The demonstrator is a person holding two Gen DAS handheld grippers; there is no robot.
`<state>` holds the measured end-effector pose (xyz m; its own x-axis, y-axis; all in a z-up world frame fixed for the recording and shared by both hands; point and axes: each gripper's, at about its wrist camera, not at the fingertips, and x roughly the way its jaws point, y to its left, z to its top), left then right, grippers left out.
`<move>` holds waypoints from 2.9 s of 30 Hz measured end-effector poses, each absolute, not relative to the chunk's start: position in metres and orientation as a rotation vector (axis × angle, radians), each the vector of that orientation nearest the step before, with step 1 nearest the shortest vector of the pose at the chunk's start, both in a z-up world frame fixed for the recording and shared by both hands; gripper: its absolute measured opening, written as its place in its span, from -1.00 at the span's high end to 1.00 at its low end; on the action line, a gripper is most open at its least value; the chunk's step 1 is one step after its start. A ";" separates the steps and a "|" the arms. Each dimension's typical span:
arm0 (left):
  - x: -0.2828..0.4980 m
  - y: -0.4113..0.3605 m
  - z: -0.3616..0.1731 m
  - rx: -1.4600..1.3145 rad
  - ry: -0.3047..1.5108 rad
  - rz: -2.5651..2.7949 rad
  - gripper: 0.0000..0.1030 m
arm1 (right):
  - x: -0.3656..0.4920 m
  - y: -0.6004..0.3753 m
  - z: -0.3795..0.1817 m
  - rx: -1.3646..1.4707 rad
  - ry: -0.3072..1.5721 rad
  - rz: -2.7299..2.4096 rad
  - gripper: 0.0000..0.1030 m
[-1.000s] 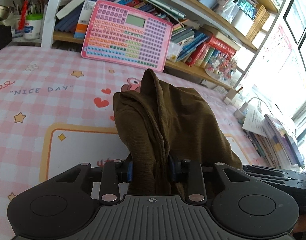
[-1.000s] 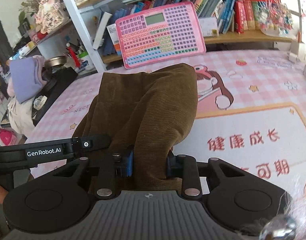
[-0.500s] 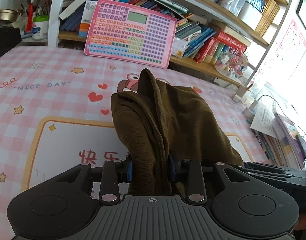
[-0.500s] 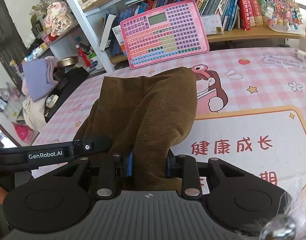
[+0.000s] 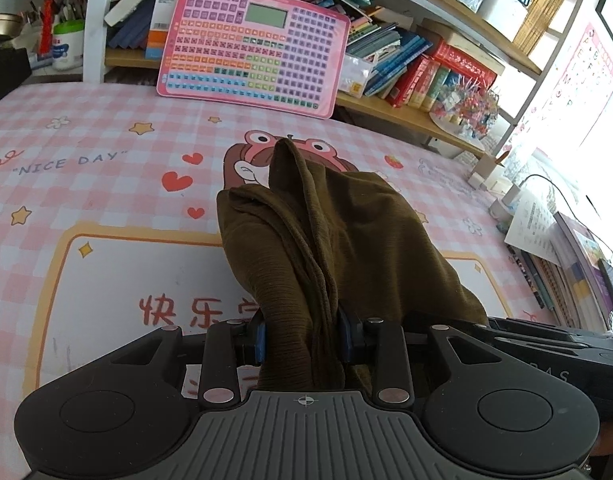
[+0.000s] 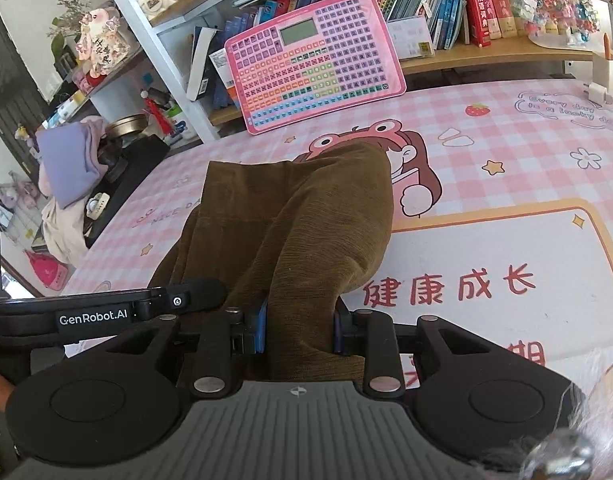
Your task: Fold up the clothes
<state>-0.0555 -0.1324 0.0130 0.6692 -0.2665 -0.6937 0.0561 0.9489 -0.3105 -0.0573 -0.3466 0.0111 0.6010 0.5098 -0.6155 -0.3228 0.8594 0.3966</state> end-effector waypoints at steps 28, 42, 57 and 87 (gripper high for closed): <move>0.093 0.036 0.009 -0.393 0.756 -0.244 0.38 | 0.075 -0.193 0.026 0.185 0.710 0.430 0.47; 0.157 0.099 -0.004 -0.448 0.710 -0.202 0.39 | 0.151 -0.138 0.006 0.189 0.687 0.441 0.47; 0.162 0.105 -0.029 -0.396 0.774 -0.150 0.05 | 0.168 -0.140 -0.024 0.287 0.807 0.384 0.09; -0.010 -0.002 0.010 -0.095 0.683 0.066 -0.65 | 0.014 -0.185 0.005 -0.004 0.724 0.257 -0.65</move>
